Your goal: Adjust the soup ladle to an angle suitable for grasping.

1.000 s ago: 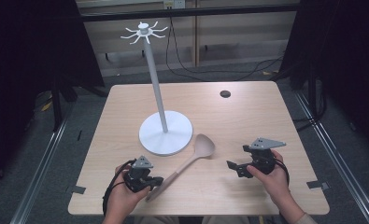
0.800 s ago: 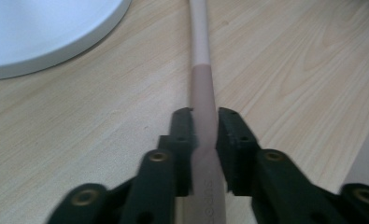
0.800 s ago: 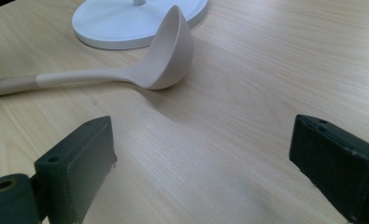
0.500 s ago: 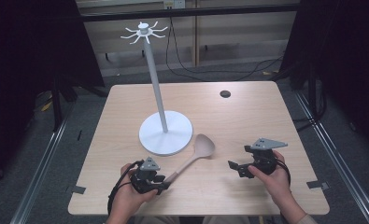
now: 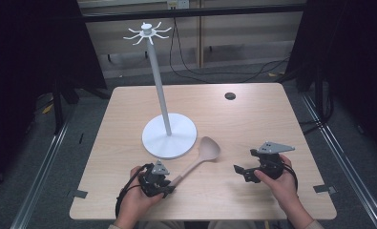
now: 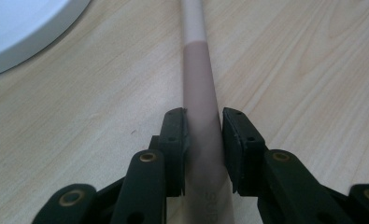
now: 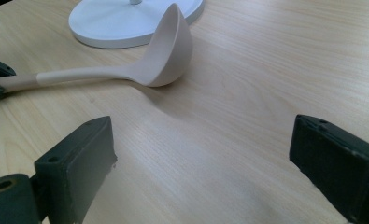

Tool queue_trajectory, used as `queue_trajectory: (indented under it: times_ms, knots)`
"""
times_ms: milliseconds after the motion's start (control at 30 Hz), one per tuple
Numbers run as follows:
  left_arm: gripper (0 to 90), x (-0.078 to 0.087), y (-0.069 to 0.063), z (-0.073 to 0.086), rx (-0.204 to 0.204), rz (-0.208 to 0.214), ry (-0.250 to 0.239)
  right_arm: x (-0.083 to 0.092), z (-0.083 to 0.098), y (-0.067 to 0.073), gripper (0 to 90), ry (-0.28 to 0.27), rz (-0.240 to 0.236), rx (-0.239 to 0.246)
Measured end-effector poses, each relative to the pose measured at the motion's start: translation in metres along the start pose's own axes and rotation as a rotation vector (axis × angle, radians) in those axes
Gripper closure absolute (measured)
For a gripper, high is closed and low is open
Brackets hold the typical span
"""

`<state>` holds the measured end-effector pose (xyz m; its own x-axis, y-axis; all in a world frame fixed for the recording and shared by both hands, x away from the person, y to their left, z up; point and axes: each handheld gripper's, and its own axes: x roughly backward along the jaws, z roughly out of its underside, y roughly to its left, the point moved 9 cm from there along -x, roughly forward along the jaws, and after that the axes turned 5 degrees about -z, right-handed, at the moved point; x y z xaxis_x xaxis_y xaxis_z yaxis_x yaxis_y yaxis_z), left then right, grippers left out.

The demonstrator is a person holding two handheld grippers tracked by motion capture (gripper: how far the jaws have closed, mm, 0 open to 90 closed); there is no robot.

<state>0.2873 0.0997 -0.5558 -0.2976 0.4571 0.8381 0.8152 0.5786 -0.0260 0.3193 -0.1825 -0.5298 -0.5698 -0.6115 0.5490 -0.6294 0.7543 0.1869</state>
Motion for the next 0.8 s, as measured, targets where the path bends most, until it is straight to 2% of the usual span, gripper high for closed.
queue_trajectory:
  times_ms: [33,67,100,133,167,200,233,267,300,400,433,467,500,533,633,667,700,767,800]
  knots:
    - [70.6,-0.001,0.0,-0.001,-0.01,-0.001,-0.001,0.001,0.001,0.0,6.5,0.001,0.002,-0.003]
    - [70.6,-0.002,-0.001,-0.003,0.012,-0.002,-0.011,0.001,0.001,0.0,6.5,0.001,0.004,-0.004]
    - [70.6,-0.002,0.0,-0.003,-0.012,-0.001,0.0,0.002,0.001,-0.001,6.5,0.0,0.003,0.001]
    - [70.6,-0.003,-0.001,-0.005,-0.002,0.002,-0.01,0.003,0.002,-0.001,6.4,-0.001,0.007,-0.004]
    - [70.6,-0.003,0.001,-0.004,-0.029,0.005,0.008,0.006,0.003,-0.002,6.5,-0.002,0.011,-0.01]
    - [70.6,-0.005,-0.002,-0.008,0.005,0.005,-0.018,0.007,0.004,-0.003,6.5,-0.004,0.013,-0.006]
    - [70.6,-0.005,0.001,-0.007,-0.044,0.0,0.006,0.007,0.004,-0.003,6.5,-0.004,0.013,-0.006]
    - [70.6,-0.006,-0.001,-0.01,-0.029,0.001,-0.006,0.008,0.005,-0.004,6.5,-0.005,0.019,-0.011]
    - [70.6,-0.008,-0.001,-0.011,-0.053,0.004,0.003,0.01,0.006,-0.005,6.5,-0.004,0.021,-0.015]
    - [70.6,-0.012,-0.003,-0.017,-0.058,0.009,-0.003,0.018,0.01,-0.008,6.4,-0.008,0.036,-0.029]
    - [70.6,-0.013,-0.003,-0.019,-0.072,0.008,0.005,0.018,0.01,-0.008,6.4,-0.008,0.036,-0.029]
    - [70.6,-0.016,-0.008,-0.024,-0.035,0.013,-0.026,0.02,0.011,-0.009,6.5,-0.011,0.041,-0.03]
    - [70.6,-0.016,-0.006,-0.024,-0.085,0.018,0.004,0.022,0.012,-0.011,6.5,-0.014,0.044,-0.03]
    - [70.5,-0.019,-0.009,-0.028,-0.056,0.021,-0.023,0.024,0.013,-0.012,6.5,-0.014,0.047,-0.034]
    - [70.5,-0.023,-0.011,-0.033,-0.109,0.043,-0.001,0.03,0.018,-0.015,6.5,-0.018,0.06,-0.051]
    - [70.6,-0.026,-0.015,-0.038,-0.075,0.043,-0.025,0.032,0.019,-0.016,6.5,-0.019,0.066,-0.054]
    - [70.5,-0.026,-0.013,-0.038,-0.123,0.046,0.0,0.034,0.021,-0.016,6.5,-0.018,0.07,-0.056]
    - [70.6,-0.03,-0.016,-0.043,-0.127,0.053,-0.008,0.038,0.023,-0.017,6.5,-0.021,0.077,-0.06]
    - [70.5,-0.031,-0.017,-0.046,-0.145,0.056,-0.002,0.04,0.024,-0.018,6.4,-0.022,0.083,-0.065]
